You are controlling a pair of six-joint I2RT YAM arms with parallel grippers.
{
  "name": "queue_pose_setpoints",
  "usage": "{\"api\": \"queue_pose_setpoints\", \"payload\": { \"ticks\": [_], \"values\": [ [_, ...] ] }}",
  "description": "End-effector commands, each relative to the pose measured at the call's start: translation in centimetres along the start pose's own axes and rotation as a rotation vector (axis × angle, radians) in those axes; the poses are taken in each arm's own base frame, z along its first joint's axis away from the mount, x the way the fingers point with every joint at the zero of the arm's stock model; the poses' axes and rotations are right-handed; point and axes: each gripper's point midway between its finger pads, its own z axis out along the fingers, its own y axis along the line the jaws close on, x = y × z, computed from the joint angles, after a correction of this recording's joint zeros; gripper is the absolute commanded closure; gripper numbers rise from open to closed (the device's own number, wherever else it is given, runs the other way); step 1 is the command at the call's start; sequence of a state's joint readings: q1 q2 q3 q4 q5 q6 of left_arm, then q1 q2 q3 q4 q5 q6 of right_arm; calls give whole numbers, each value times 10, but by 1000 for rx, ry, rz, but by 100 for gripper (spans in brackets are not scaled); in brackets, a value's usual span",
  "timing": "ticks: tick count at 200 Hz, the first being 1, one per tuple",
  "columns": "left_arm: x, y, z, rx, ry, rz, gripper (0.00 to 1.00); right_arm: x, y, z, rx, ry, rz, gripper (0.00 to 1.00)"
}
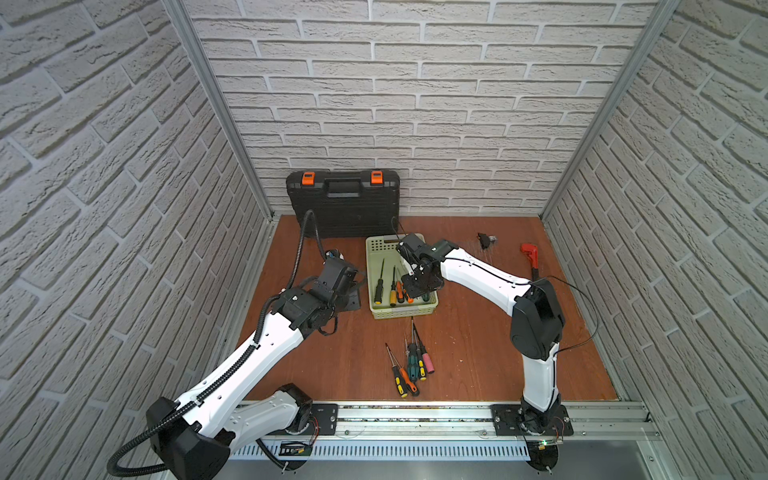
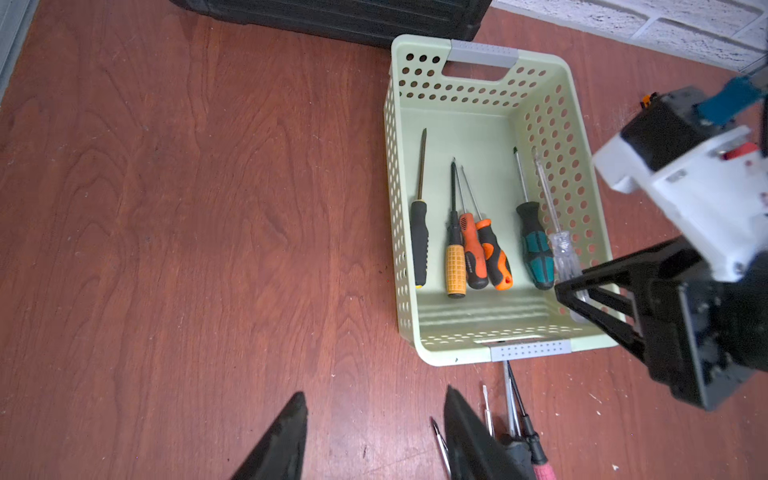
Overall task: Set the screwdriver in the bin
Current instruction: 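Carry the clear-handled screwdriver with the right gripper into the basket and release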
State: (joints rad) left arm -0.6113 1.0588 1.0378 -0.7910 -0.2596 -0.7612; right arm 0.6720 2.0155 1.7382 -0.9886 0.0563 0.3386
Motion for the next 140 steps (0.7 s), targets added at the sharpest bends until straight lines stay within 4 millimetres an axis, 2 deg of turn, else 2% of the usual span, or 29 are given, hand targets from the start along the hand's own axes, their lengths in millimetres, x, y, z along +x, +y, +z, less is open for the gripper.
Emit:
{"api": "queue_pose_setpoints", "payload": {
  "ticks": [1, 62, 140],
  "values": [
    [-2, 9, -1, -24, -23, -8, 46, -6, 1, 8, -3, 5, -22, 95],
    [-1, 15, -1, -39, -27, 8, 46, 1, -5, 32, -11, 85, -7, 95],
    [2, 21, -3, -41, -53, 11, 46, 5, -22, 47, 46, 142, 22, 92]
  ]
}}
